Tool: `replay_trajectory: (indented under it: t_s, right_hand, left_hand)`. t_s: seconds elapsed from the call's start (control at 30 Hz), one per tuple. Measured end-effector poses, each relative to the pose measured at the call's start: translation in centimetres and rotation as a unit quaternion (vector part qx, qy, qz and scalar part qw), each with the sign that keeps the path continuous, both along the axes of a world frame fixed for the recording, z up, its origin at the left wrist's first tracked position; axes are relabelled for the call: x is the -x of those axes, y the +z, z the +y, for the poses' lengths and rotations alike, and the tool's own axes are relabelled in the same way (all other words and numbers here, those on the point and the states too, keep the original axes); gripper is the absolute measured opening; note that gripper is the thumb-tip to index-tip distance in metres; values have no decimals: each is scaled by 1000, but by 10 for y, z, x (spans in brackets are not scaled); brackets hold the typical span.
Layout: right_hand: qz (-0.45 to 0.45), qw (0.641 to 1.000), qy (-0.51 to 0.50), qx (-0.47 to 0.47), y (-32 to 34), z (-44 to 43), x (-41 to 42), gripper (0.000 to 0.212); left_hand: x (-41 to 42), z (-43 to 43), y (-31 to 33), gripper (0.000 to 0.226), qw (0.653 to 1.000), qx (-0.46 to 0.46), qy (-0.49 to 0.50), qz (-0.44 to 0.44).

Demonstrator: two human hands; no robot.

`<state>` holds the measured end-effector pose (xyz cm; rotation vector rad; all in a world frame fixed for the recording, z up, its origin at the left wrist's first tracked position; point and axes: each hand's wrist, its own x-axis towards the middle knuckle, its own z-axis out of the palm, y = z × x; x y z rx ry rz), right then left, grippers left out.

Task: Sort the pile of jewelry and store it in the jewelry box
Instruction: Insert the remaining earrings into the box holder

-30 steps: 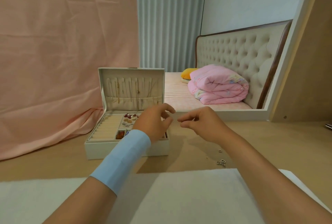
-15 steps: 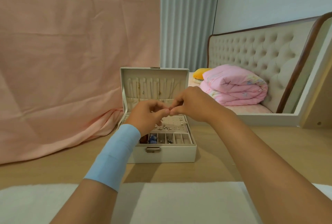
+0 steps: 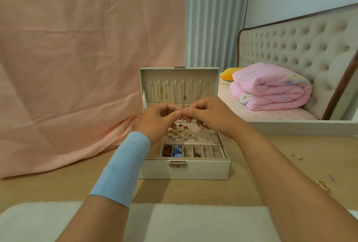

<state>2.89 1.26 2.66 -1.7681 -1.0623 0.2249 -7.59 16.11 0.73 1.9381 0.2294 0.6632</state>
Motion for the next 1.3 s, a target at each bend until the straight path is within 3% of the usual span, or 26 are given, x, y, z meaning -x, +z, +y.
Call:
replay_trajectory:
  t_s: [0.23,0.6,0.7,0.9,1.07,1.3]
  right_hand:
    - [2,993,-64,-103,-5,5,-13,7]
    - [-34,990,-93,-104,-19,8,-27,11]
    - [-50,989,-118,-68,-25,8,-32,7]
    - [-225,946,-176,155,-35,8,-28,3]
    - [-271,929,-175,182,-31,11,-23,6]
    - [-254,922,-230,178,-17,-10,-44,2]
  left_hand:
    - [-26,0,12,11,996,-80,30,-3]
    - [-33,5,0,10,999,-30,5,14]
    - [-31,9,-2,7,1000,-18,5,16]
    - [-31,15,-2,8,999,0,33,3]
    - [-32,15,-3,6,1000,-6,30,-4]
    - [-36,13,-6,9,1000,-15,16,21]
